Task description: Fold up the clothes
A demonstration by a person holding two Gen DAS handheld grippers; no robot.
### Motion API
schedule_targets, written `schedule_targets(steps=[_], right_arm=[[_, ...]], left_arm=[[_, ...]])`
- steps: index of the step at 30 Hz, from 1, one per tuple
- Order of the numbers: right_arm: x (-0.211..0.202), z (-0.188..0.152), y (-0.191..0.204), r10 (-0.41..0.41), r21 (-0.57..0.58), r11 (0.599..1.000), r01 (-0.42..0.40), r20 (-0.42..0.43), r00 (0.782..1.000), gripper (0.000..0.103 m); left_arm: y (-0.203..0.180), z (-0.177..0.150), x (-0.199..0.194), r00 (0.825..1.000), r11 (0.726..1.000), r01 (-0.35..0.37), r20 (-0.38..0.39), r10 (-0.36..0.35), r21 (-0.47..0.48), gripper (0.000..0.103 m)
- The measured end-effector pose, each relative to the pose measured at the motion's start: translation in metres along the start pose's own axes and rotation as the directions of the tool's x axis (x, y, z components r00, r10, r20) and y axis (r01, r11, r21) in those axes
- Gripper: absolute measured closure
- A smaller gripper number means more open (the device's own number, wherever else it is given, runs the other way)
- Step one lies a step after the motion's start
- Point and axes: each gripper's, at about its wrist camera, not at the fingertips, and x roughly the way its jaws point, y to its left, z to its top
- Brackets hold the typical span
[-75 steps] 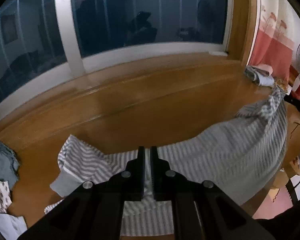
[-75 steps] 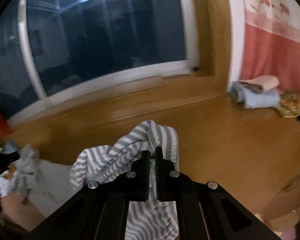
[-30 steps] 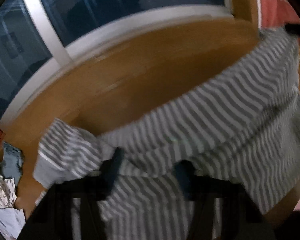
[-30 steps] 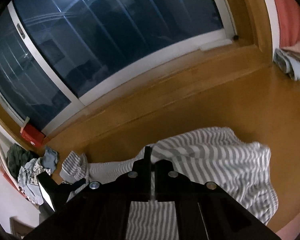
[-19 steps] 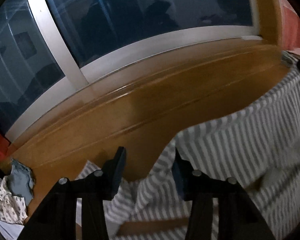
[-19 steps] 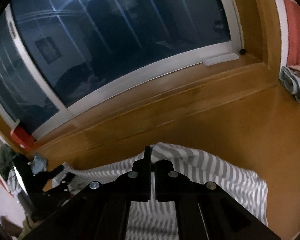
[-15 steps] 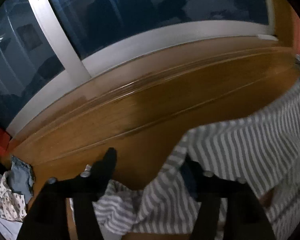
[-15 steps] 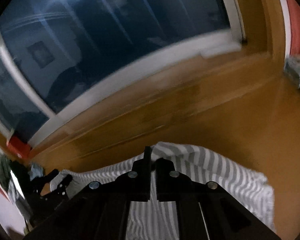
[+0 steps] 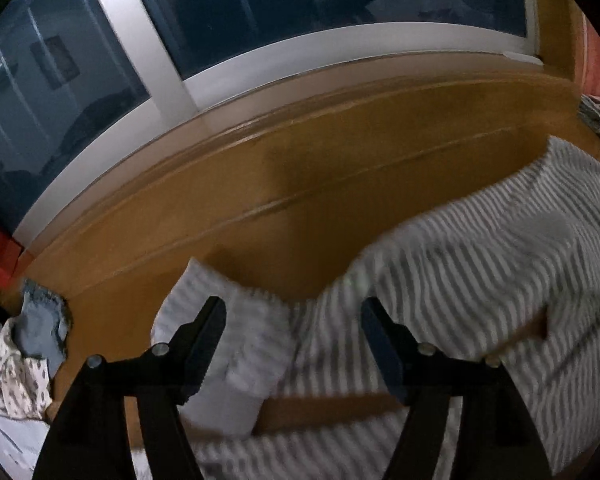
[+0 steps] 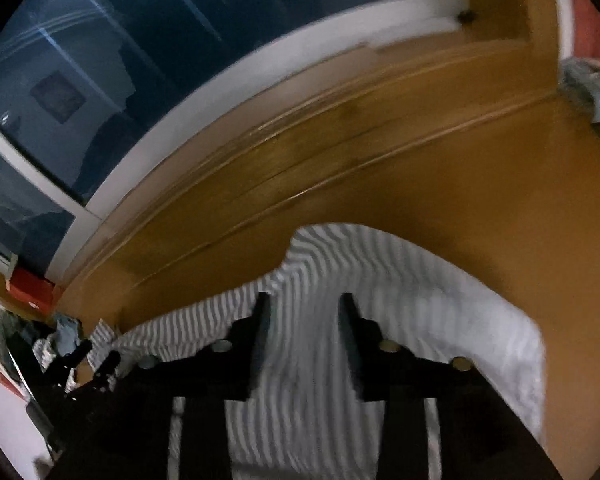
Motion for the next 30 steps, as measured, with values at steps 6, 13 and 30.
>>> schedule_targets(steps=[6, 13, 30], right_arm=[[-0.056, -0.072, -0.021, -0.160, 0.020, 0.987, 0.159, 0.038, 0.986, 0.059], [-0.079, -0.140, -0.055, -0.321, 0.079, 0.943, 0.323, -0.033, 0.947, 0.058], [-0.053, -0.142, -0.073, -0.244, -0.034, 0.970, 0.243, -0.030, 0.969, 0.098]], left_arm=[[-0.001, -0.046, -0.027, 0.995, 0.991, 0.104, -0.007, -0.103, 0.086, 0.035], [-0.060, -0.102, -0.066, 0.960, 0.900, 0.276, -0.052, -0.275, 0.337, 0.035], [-0.147, -0.116, -0.088, 0.963, 0.873, 0.265, -0.068, -0.260, 0.409, 0.035]])
